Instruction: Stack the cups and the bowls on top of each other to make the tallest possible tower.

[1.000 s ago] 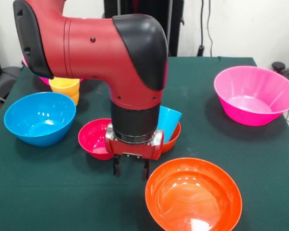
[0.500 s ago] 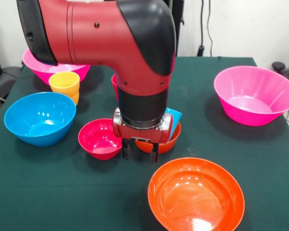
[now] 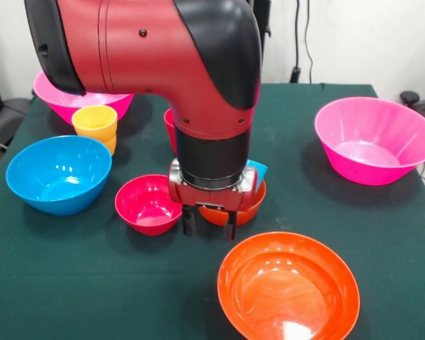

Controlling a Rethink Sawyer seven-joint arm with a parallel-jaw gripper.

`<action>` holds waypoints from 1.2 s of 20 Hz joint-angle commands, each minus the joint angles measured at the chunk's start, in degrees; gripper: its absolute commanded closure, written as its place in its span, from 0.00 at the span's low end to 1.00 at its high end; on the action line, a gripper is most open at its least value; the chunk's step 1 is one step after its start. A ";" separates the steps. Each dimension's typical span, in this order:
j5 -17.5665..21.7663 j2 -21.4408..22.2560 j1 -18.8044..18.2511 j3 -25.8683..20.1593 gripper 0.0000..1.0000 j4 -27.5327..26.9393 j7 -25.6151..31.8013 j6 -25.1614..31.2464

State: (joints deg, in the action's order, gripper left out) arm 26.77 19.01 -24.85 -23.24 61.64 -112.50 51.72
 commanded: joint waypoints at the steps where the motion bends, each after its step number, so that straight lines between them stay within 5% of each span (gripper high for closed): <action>1: 1.39 -4.69 0.67 -5.23 0.00 -1.27 11.43 -4.39; 14: 2.52 -6.03 0.32 -5.91 0.00 -2.03 11.33 -5.79; 24: 8.60 -16.19 3.13 -2.29 0.00 -14.50 11.28 -5.86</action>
State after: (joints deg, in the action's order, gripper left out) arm 28.63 9.47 -23.36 -25.78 52.80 -112.50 49.41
